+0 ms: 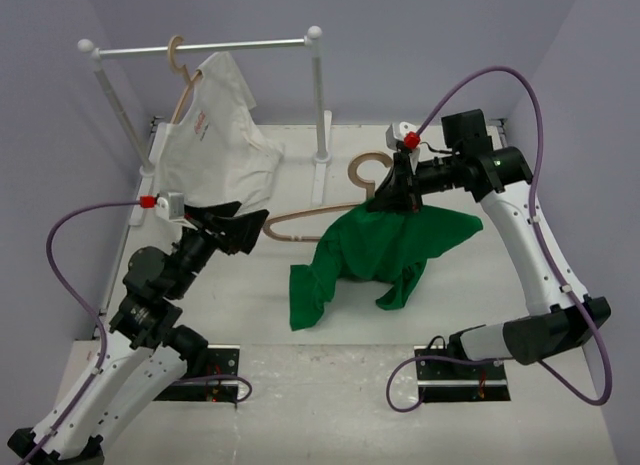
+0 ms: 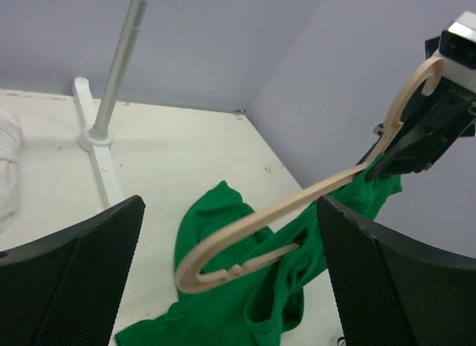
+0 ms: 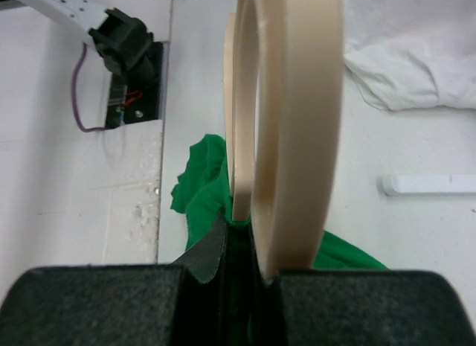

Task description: Place the t-shirt on the hanger

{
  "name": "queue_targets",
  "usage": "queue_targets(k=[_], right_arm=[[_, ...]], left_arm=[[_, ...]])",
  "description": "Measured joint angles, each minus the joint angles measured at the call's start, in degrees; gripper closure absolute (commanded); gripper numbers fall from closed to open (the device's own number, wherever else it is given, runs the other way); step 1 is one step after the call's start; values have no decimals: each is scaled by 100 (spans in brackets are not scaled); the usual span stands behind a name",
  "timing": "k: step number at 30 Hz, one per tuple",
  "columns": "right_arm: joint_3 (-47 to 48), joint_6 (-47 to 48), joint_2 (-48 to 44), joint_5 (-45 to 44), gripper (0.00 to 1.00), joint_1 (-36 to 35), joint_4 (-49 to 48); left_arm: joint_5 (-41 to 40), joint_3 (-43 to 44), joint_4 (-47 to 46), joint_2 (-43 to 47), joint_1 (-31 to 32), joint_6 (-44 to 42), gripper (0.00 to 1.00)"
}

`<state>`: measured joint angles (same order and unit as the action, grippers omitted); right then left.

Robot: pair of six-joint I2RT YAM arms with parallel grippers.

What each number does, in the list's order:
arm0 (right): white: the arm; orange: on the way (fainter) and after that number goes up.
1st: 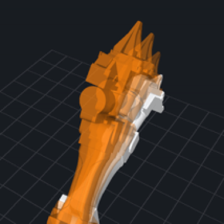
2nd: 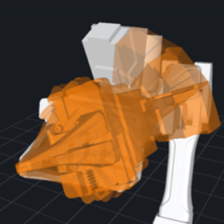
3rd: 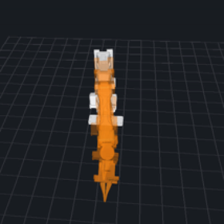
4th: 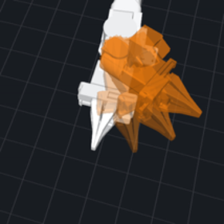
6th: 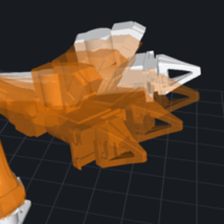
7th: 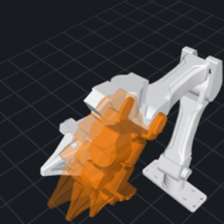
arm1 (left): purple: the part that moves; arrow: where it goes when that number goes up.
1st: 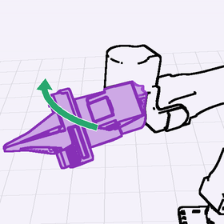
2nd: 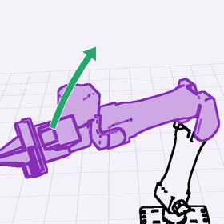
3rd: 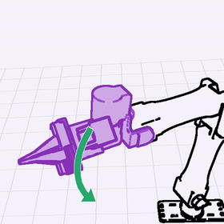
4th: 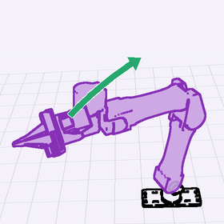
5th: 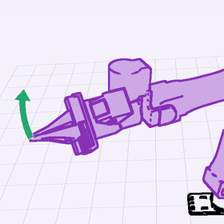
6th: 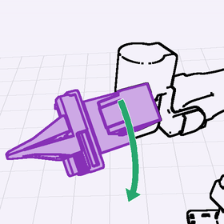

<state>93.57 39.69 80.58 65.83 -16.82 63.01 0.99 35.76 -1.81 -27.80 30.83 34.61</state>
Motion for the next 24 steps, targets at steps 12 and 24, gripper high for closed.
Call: queue_targets(k=[12, 24], right_arm=[[-565, -1397, -1004, -658, 100, 1, -1791], [-642, -1435, -1076, -437, 100, 8, -1933]], left_arm=[[1530, -2391, -2801, -1092, 8, 1853, 13], [2631, -2325, -5221, -2713, 185, 2507, 31]])
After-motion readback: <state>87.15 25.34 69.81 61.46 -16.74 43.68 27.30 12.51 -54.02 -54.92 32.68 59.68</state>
